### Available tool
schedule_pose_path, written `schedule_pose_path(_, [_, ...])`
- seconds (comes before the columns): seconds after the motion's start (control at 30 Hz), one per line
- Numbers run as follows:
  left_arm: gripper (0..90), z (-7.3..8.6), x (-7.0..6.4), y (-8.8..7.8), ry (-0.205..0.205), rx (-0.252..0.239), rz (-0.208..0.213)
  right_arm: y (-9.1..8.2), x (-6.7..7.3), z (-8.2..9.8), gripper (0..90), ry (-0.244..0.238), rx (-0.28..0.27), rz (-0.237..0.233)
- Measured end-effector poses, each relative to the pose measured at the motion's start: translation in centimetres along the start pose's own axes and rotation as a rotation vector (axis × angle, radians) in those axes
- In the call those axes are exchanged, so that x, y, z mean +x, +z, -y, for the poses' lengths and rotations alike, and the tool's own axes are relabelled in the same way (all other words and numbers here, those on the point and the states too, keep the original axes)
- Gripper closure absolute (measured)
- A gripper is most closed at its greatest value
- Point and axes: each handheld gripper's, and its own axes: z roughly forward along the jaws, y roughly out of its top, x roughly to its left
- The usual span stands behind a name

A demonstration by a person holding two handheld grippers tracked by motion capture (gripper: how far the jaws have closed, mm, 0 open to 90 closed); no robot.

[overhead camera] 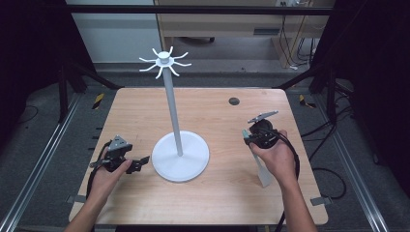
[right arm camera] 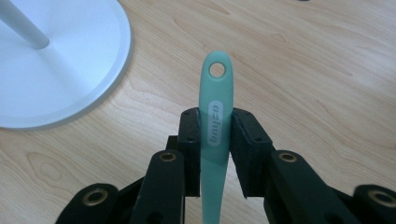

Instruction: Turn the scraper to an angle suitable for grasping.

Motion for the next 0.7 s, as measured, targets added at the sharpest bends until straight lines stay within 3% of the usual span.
schedule_pose_path(0.43, [8.8,0.0,0.0,0.0,0.001,0.002,0.001,-1.1,-0.1,-0.1,74.3,0.005,-0.044,-0.007])
schedule_pose_path(0.7, [8.8,0.0,0.0,0.0,0.001,0.001,0.001,-2.9,-0.2,-0.8,74.4,0.004,-0.116,-0.015])
